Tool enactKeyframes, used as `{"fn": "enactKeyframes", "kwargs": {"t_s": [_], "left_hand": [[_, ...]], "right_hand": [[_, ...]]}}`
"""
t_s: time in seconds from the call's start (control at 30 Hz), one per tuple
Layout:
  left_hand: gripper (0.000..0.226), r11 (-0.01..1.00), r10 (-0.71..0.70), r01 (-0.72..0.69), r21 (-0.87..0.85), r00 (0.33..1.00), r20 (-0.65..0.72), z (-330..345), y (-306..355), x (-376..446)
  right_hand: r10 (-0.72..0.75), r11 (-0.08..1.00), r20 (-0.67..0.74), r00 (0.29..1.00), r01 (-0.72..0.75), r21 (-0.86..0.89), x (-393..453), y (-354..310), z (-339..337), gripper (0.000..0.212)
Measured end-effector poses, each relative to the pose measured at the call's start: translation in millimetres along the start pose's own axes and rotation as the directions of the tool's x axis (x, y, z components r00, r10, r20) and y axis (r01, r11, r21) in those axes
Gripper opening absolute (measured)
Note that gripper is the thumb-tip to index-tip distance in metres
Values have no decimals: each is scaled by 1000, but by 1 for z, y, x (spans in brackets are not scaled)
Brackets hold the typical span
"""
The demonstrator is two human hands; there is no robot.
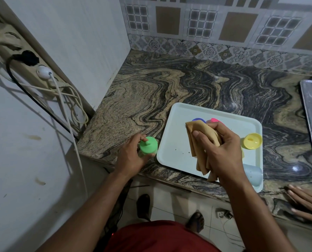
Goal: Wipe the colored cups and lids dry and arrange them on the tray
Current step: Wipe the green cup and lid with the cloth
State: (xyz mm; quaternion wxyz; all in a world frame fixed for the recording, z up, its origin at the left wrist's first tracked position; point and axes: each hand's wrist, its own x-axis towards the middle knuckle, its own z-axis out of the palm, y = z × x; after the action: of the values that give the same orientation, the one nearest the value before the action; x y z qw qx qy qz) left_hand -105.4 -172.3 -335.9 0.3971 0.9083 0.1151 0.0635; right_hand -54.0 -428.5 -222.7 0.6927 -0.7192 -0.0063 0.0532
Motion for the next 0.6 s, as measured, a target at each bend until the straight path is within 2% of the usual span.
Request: {"fn": "enactKeyframes", "kwargs": {"t_s": [0.13, 0.37, 0.6], "left_hand": [[59, 1000, -15, 15, -23, 1000, -11, 2, -3, 1], [58, 999, 6, -6, 43, 1000, -4, 1, -4, 5], [58, 970, -8, 7, 242, 1000, 3, 4, 14, 8]], "right_hand": [[-21, 999, -12, 1000, 20, -27, 0, 3, -1, 12], [-16, 1000, -18, 1000, 16, -24, 1, 5, -2, 10], [-19, 999, -3, 1000, 19, -26, 1, 12, 0, 9]]}}
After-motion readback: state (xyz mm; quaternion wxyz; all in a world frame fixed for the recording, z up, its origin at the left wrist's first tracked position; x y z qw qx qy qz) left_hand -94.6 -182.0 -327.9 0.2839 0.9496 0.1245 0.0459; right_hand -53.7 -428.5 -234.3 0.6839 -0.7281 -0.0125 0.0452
